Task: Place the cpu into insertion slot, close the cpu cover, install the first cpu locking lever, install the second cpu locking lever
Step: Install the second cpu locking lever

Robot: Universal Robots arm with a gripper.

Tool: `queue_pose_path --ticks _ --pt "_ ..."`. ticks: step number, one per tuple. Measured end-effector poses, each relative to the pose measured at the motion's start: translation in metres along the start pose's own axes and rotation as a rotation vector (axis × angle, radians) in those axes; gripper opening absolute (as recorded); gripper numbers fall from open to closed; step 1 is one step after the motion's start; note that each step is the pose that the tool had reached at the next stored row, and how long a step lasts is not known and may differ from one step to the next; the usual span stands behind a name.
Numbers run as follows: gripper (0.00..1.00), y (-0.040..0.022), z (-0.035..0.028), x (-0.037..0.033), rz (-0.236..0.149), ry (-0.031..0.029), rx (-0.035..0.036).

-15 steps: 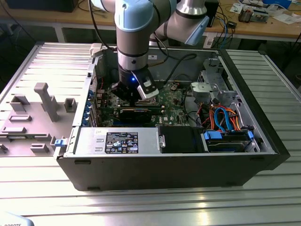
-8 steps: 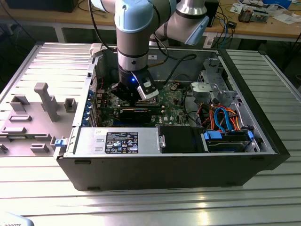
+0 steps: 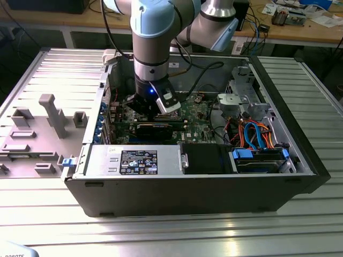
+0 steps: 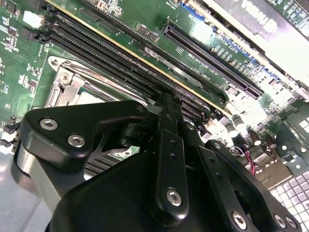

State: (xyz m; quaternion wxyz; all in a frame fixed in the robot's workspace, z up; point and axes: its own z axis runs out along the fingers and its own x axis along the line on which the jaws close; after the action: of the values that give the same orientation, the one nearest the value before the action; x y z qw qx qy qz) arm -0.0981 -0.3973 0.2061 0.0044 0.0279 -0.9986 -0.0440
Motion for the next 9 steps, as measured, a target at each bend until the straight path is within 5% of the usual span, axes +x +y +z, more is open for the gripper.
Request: queue_pose_path --ticks 9 --pt "0.11 0.0001 0.0034 0.0006 -0.001 -0.0008 -0.0157"
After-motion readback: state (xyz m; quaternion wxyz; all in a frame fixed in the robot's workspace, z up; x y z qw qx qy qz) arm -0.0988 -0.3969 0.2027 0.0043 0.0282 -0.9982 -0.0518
